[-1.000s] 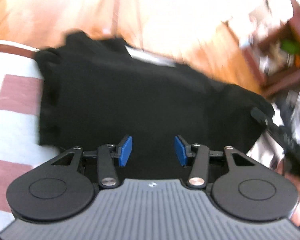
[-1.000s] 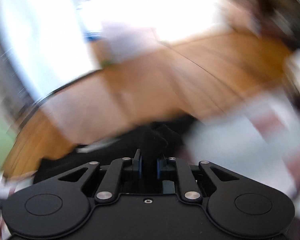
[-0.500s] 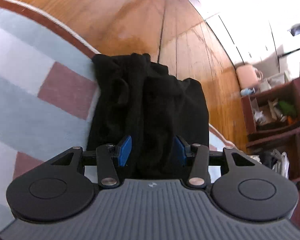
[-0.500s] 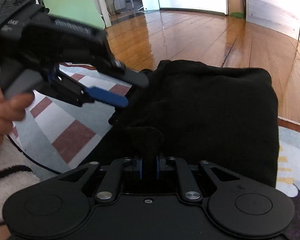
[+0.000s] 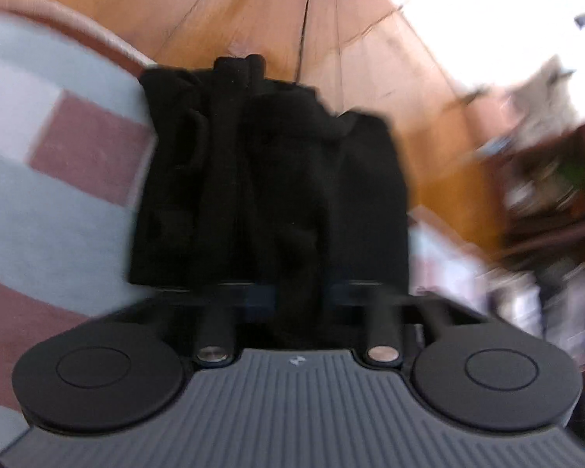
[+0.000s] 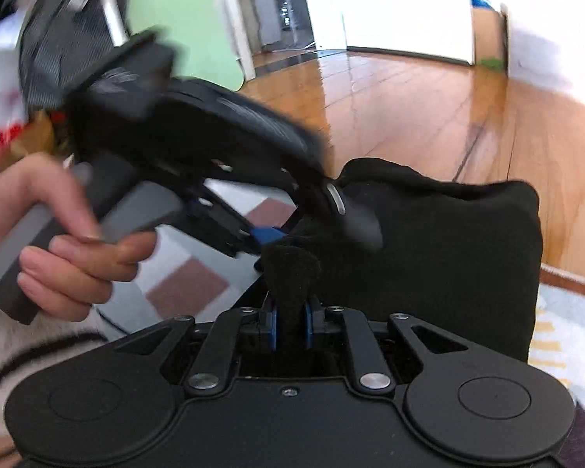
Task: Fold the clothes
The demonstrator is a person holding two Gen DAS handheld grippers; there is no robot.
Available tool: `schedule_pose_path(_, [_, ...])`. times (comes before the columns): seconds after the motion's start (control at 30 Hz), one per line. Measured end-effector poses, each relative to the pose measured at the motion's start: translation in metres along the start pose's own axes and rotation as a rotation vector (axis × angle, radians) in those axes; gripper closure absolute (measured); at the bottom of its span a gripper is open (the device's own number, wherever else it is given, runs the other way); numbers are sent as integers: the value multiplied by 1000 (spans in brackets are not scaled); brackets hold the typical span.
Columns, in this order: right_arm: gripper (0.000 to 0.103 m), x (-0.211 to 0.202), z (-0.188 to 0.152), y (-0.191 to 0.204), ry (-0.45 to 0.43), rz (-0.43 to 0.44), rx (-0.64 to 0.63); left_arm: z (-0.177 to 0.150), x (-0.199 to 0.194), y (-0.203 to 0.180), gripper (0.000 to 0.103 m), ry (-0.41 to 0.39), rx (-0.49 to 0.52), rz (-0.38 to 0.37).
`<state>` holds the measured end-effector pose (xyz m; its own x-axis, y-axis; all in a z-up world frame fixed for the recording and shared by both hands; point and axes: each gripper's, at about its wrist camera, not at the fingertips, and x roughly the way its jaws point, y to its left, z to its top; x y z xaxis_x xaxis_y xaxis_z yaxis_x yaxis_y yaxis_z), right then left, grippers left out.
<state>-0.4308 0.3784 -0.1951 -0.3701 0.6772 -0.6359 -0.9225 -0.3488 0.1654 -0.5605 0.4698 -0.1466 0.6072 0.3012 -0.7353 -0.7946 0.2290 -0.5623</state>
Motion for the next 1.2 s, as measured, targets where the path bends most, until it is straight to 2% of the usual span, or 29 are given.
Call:
schedule_pose_path(0.07, [82,-15,-2,-1,-6,40,10,-7,-11,-23,89,-64,144,105])
schedule_pose_path(0.13, [80,-39,-6,-8,-12,72,60,-16,-25,-39,89,-136,232,167])
schedule_pose_path(0.17, [77,-51,-9,-12,-15,55,66,-18,-26,-42,89,-137,245,189])
schedule_pose_path(0.23, [66,-74,-17,-17,-17,-24,46,-17,-12,-31,85,-51,195,214])
schedule_pose_path(0.3, [61,-86,-27,-23,7,-126,9,-16,0,-21,83,22,142,231])
schedule_pose_path(0.4, [61,-93,-43,-32,56,-187,23,-11,-6,-16,83,10,97,192])
schedule_pose_path(0.47, [61,-88,-51,-35,108,-177,30,-10,-11,-12,83,0,62,152])
schedule_pose_path(0.53, [61,-78,-54,-29,146,-170,-19,-9,-18,-4,83,-16,4,81])
schedule_pose_path(0.6, [61,-71,-55,-23,142,-195,-78,-8,-26,3,83,-42,-40,10])
schedule_pose_path(0.63, [61,-69,-54,-22,121,-213,-91,-9,-31,2,83,-60,-27,-8])
schedule_pose_path(0.67, [61,-66,-51,-22,102,-199,-82,-9,-36,0,83,-79,-13,-26])
schedule_pose_path(0.77, [60,-59,-36,-30,62,-82,-22,-12,-40,-1,79,-87,14,-45])
schedule_pose_path(0.87, [60,-38,-16,-41,83,67,98,-14,-23,2,78,36,0,-14])
schedule_pose_path(0.93, [60,-16,-7,-58,140,208,255,-19,-10,5,69,131,-38,-30])
schedule_pose_path(1.0, [59,-2,-6,-67,133,244,365,-19,-10,5,69,129,-44,-12])
schedule_pose_path(1.13, [57,25,-15,-53,212,296,353,1,-26,-1,69,37,31,62])
schedule_pose_path(1.2, [58,22,-17,-51,227,385,396,21,-26,-5,69,3,81,115])
